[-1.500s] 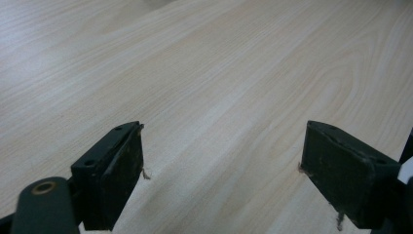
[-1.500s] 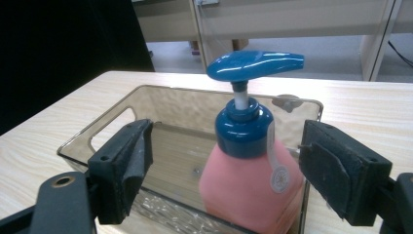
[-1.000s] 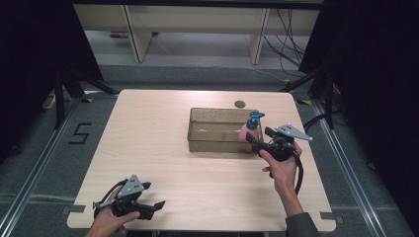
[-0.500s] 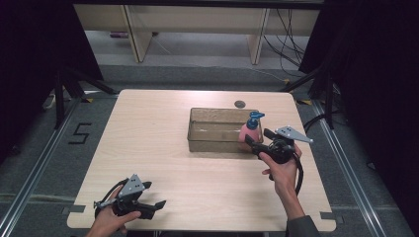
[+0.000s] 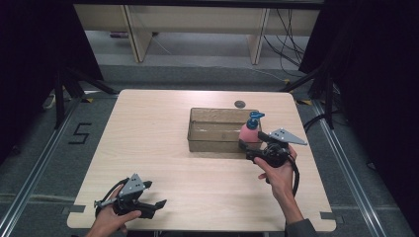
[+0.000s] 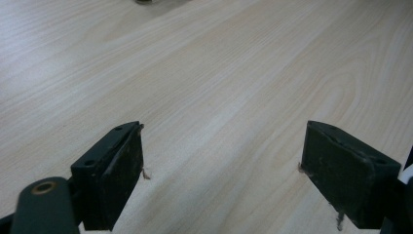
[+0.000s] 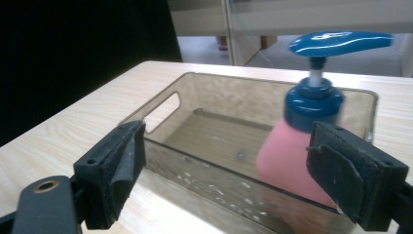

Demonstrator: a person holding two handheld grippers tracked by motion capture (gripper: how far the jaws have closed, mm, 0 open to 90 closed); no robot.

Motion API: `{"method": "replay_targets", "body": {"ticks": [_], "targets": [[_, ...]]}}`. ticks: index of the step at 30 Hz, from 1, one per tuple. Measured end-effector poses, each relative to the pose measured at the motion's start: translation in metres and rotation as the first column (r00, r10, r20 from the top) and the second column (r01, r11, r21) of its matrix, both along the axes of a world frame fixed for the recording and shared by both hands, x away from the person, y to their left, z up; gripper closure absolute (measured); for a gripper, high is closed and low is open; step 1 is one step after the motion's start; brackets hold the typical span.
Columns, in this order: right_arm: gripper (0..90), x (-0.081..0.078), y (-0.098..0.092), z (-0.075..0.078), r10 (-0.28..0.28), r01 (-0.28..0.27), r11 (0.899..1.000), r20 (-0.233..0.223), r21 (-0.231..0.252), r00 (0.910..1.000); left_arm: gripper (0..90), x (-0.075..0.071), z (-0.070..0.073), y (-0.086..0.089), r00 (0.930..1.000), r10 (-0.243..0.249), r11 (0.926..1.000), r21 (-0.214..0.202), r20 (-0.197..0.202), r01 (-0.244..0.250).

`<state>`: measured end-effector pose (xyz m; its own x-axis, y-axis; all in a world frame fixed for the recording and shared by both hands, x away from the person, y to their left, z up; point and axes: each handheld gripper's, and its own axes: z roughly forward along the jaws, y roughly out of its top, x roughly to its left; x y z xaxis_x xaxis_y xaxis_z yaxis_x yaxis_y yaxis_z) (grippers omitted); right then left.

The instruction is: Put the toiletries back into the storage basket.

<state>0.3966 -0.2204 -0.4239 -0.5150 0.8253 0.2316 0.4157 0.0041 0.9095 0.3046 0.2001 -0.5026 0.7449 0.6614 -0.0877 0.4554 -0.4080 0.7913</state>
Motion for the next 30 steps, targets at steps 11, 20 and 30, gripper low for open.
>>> {"method": "replay_targets", "body": {"ticks": [11, 20, 30], "targets": [[15.4, -0.009, 0.015, 0.000, 0.080, -0.080, 0.997, 0.047, -0.015, 0.9956, 14.9, -0.003, 0.000, 0.001, 0.9999, 0.010, 0.9997, -0.020, -0.003, -0.010], [15.4, -0.019, 0.032, -0.002, 0.136, -0.136, 0.991, 0.037, -0.002, 0.9900, 14.9, -0.002, -0.002, 0.002, 0.9999, 0.012, 0.9997, -0.021, 0.005, -0.012], [15.4, -0.026, 0.038, -0.004, 0.168, -0.168, 0.986, 0.027, -0.012, 0.9855, 14.9, -0.002, -0.001, 0.003, 0.9999, 0.012, 0.9998, -0.019, -0.006, -0.012]]}}
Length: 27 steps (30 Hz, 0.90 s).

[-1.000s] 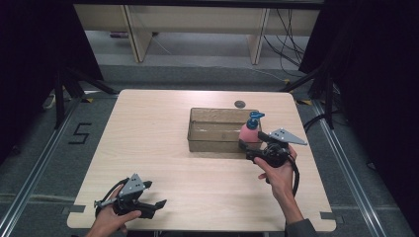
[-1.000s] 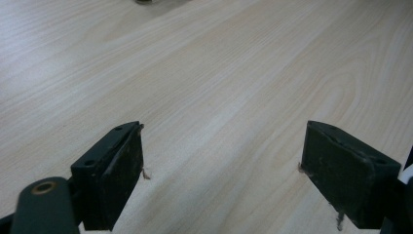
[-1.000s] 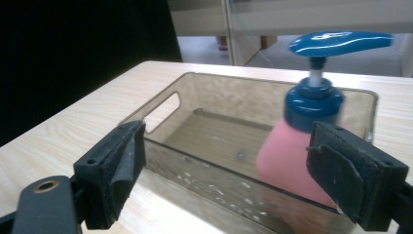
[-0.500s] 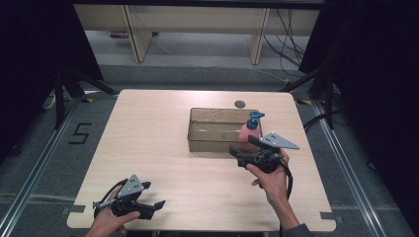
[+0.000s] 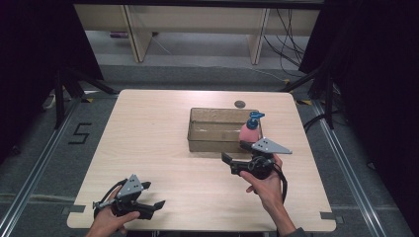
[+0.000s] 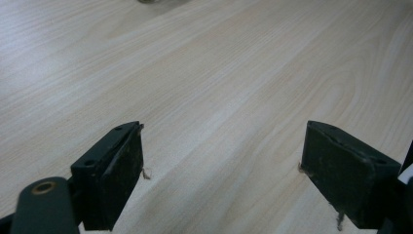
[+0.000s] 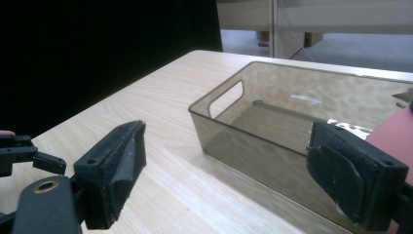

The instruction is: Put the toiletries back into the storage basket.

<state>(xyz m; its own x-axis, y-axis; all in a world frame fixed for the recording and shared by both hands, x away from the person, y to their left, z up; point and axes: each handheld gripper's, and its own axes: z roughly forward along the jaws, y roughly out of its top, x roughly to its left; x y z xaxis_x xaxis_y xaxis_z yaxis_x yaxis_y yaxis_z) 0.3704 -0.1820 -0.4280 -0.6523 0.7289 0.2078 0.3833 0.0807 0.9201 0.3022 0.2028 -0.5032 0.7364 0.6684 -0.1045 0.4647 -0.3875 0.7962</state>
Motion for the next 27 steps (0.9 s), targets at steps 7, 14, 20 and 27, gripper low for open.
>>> {"method": "replay_targets", "body": {"ticks": [7, 14, 20, 27], "targets": [[15.4, -0.007, 0.004, -0.003, 0.012, -0.012, 1.000, -0.026, 0.015, 0.9996, 14.9, -0.001, 0.000, -0.001, 1.0000, 0.009, 1.0000, -0.001, 0.001, -0.009], [15.4, -0.010, 0.007, -0.006, 0.037, -0.037, 0.999, -0.017, 0.000, 0.9992, 14.9, -0.001, 0.000, -0.001, 1.0000, 0.004, 0.9999, -0.012, 0.001, -0.004], [15.4, -0.013, 0.007, -0.008, 0.045, -0.045, 0.999, 0.025, -0.008, 0.9987, 14.9, -0.001, 0.000, -0.001, 1.0000, 0.008, 0.9999, -0.009, 0.002, -0.008], [15.4, -0.018, 0.008, -0.013, 0.046, -0.046, 0.999, 0.017, -0.015, 0.9988, 14.9, -0.001, 0.001, 0.000, 1.0000, 0.005, 1.0000, -0.001, 0.008, -0.005]]}}
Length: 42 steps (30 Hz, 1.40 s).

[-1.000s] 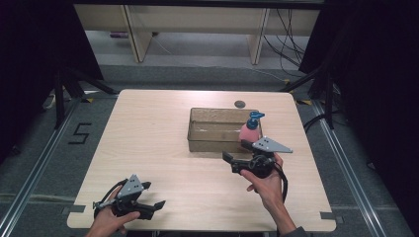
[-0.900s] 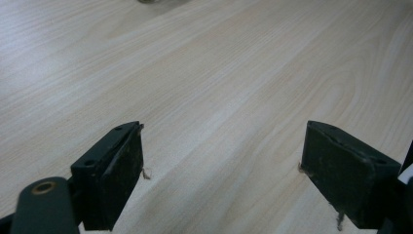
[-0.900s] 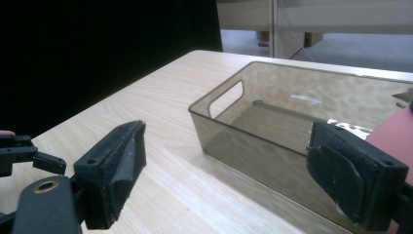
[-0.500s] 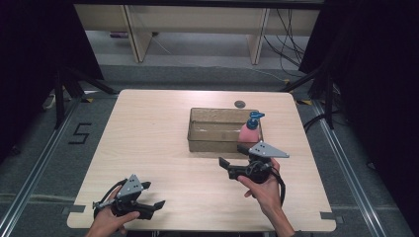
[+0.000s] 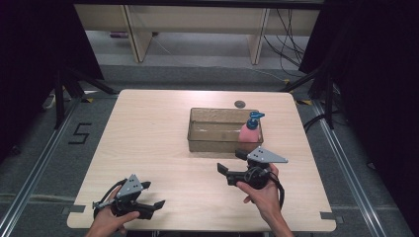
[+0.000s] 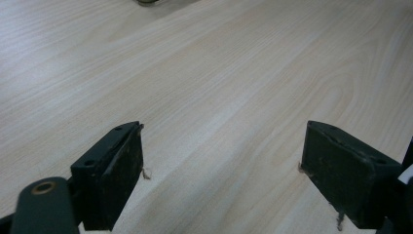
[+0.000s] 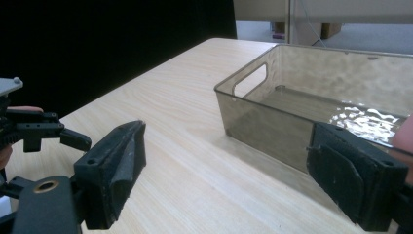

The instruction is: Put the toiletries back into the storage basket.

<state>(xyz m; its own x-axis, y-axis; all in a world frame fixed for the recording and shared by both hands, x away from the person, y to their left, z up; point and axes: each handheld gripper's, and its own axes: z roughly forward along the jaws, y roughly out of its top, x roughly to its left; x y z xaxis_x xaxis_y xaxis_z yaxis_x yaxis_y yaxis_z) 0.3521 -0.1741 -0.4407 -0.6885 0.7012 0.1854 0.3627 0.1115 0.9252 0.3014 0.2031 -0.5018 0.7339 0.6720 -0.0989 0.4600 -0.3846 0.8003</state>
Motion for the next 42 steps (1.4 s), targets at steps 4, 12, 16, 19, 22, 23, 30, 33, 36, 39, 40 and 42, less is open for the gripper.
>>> {"method": "replay_targets", "body": {"ticks": [4, 12, 16, 19, 22, 23, 30, 33, 36, 39, 40, 42], "targets": [[15.4, -0.004, 0.002, -0.004, 0.014, -0.014, 1.000, -0.012, 0.001, 0.9998, 14.8, 0.000, 0.000, 0.000, 1.0000, -0.007, 1.0000, -0.004, -0.001, 0.007], [15.3, -0.012, 0.004, -0.005, 0.030, -0.030, 1.000, -0.035, -0.001, 0.9989, 14.8, 0.000, 0.000, 0.000, 1.0000, -0.003, 0.9998, -0.018, 0.003, 0.003], [15.3, -0.015, 0.004, -0.007, 0.047, -0.047, 0.999, -0.032, 0.010, 0.9984, 14.8, 0.001, 0.001, 0.001, 0.9999, -0.013, 0.9999, 0.008, 0.007, 0.013], [15.3, -0.018, 0.004, -0.009, 0.035, -0.035, 0.999, -0.044, 0.007, 0.9984, 14.8, 0.000, 0.000, -0.001, 1.0000, -0.006, 0.9998, -0.019, 0.003, 0.006], [15.4, -0.019, 0.004, -0.011, 0.037, -0.037, 0.999, -0.034, 0.002, 0.9988, 14.8, 0.001, 0.000, 0.001, 0.9999, -0.014, 0.9999, 0.007, 0.008, 0.014], [15.4, -0.019, 0.003, -0.011, 0.048, -0.049, 0.999, -0.035, 0.000, 0.9982, 14.8, 0.000, 0.000, -0.001, 1.0000, -0.007, 0.9997, -0.022, 0.003, 0.007], [15.4, -0.027, 0.002, -0.015, 0.054, -0.054, 0.999, -0.050, 0.005, 0.9973, 14.8, 0.000, 0.000, 0.000, 0.9999, -0.014, 0.9997, -0.022, 0.006, 0.014], [15.3, -0.028, 0.002, -0.016, 0.058, -0.058, 0.998, -0.051, 0.000, 0.9970, 14.8, 0.000, 0.000, -0.001, 0.9999, -0.015, 0.9996, -0.024, 0.007, 0.015], [15.3, -0.030, 0.002, -0.017, 0.060, -0.060, 0.998, -0.036, -0.011, 0.9976, 14.8, -0.001, -0.001, -0.001, 0.9999, -0.014, 0.9995, -0.029, 0.008, 0.014], [15.3, -0.033, 0.001, -0.018, 0.065, -0.066, 0.997, -0.034, -0.027, 0.9973, 14.8, 0.000, 0.000, -0.001, 0.9998, -0.017, 0.9996, -0.023, 0.009, 0.017], [15.3, -0.033, 0.001, -0.018, 0.065, -0.066, 0.997, -0.034, -0.027, 0.9973, 14.8, 0.000, 0.000, -0.001, 0.9998, -0.017, 0.9996, -0.023, 0.009, 0.017], [15.3, -0.035, 0.002, -0.020, 0.065, -0.066, 0.998, -0.038, -0.015, 0.9972, 14.8, 0.000, -0.001, -0.001, 0.9999, -0.014, 0.9995, -0.030, 0.008, 0.014]]}}
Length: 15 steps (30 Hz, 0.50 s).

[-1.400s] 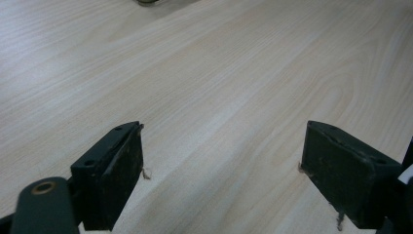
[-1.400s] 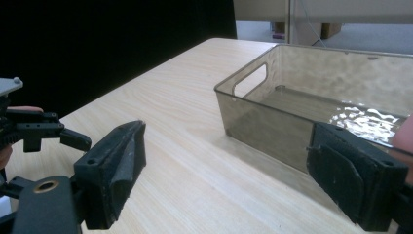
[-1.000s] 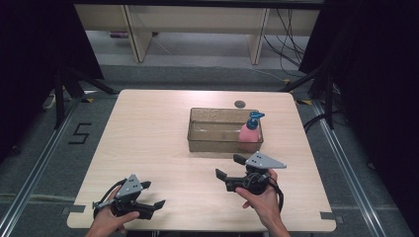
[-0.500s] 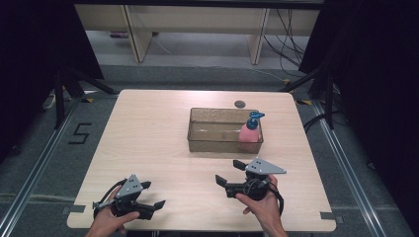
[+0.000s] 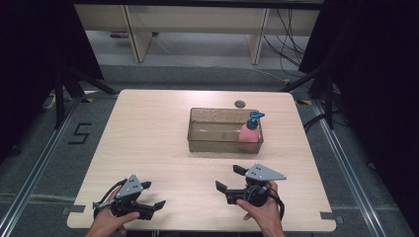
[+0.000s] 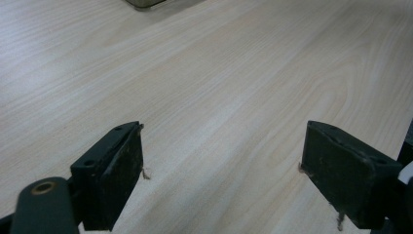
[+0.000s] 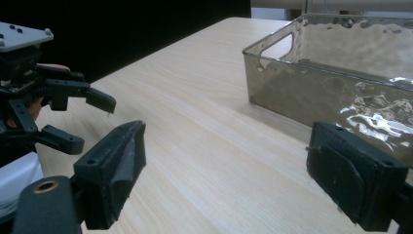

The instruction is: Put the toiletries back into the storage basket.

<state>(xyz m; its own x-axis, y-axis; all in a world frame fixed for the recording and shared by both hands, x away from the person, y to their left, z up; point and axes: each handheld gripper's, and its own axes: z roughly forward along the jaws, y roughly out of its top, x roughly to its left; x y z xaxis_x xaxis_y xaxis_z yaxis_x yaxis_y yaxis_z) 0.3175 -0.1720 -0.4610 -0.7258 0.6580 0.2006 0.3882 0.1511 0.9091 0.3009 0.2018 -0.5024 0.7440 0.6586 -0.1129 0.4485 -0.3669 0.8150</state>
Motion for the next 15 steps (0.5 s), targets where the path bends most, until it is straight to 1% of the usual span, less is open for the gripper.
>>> {"method": "replay_targets", "body": {"ticks": [1, 2, 3, 4, 5, 6, 7, 8, 9, 12, 13, 14, 15], "targets": [[15.3, 0.000, -0.001, 0.000, -0.004, 0.005, 1.000, 0.011, -0.022, 0.9999, 14.8, 0.000, 0.000, 0.000, 1.0000, 0.000, 1.0000, 0.001, -0.001, 0.000], [15.3, -0.001, -0.001, -0.001, -0.005, 0.006, 1.000, 0.010, -0.020, 0.9999, 14.8, 0.000, 0.000, 0.000, 1.0000, -0.003, 1.0000, 0.006, 0.000, 0.003], [15.3, -0.003, -0.001, -0.002, -0.003, 0.003, 1.000, -0.012, -0.008, 0.9999, 14.8, 0.000, 0.000, 0.000, 1.0000, 0.001, 1.0000, 0.006, 0.008, -0.001], [15.3, -0.002, -0.001, -0.002, 0.000, 0.000, 1.000, 0.012, -0.013, 0.9999, 14.8, 0.000, 0.000, 0.000, 1.0000, 0.001, 1.0000, 0.006, 0.007, -0.001], [15.4, -0.004, -0.001, -0.002, 0.001, -0.001, 1.000, -0.004, -0.014, 1.0000, 14.8, 0.000, 0.000, 0.000, 1.0000, 0.001, 1.0000, 0.006, 0.008, -0.001], [15.4, -0.004, -0.001, -0.002, 0.001, -0.001, 1.000, -0.004, -0.014, 1.0000, 14.8, 0.000, 0.000, 0.000, 1.0000, 0.001, 1.0000, 0.006, 0.008, -0.001], [15.3, -0.006, -0.002, -0.004, -0.005, 0.005, 1.000, -0.013, -0.006, 0.9999, 14.8, 0.000, 0.000, 0.000, 1.0000, 0.000, 1.0000, 0.006, 0.007, 0.000], [15.3, -0.006, -0.002, -0.004, -0.005, 0.005, 1.000, -0.013, -0.006, 0.9999, 14.8, 0.000, 0.000, 0.000, 1.0000, -0.002, 1.0000, 0.006, 0.005, 0.002], [15.3, -0.007, -0.003, -0.004, -0.001, 0.001, 1.000, -0.006, -0.016, 1.0000, 14.8, 0.000, 0.000, 0.000, 1.0000, -0.005, 1.0000, 0.007, 0.003, 0.005], [15.3, -0.008, -0.003, -0.005, -0.005, 0.005, 1.000, 0.000, -0.010, 1.0000, 14.8, 0.000, 0.000, 0.000, 1.0000, 0.000, 1.0000, 0.007, 0.008, 0.000], [15.4, -0.011, -0.004, -0.007, -0.003, 0.003, 1.000, -0.026, 0.000, 0.9997, 14.8, 0.000, 0.000, 0.000, 1.0000, 0.000, 1.0000, 0.006, 0.008, 0.000], [15.4, -0.011, -0.004, -0.007, -0.003, 0.003, 1.000, -0.026, 0.000, 0.9997, 14.8, 0.000, 0.000, 0.000, 1.0000, 0.000, 1.0000, 0.006, 0.008, 0.000], [15.4, -0.012, -0.005, -0.007, -0.001, 0.000, 1.000, -0.030, -0.012, 0.9996, 14.8, 0.000, 0.000, 0.000, 1.0000, 0.000, 1.0000, 0.004, 0.007, 0.000]]}}
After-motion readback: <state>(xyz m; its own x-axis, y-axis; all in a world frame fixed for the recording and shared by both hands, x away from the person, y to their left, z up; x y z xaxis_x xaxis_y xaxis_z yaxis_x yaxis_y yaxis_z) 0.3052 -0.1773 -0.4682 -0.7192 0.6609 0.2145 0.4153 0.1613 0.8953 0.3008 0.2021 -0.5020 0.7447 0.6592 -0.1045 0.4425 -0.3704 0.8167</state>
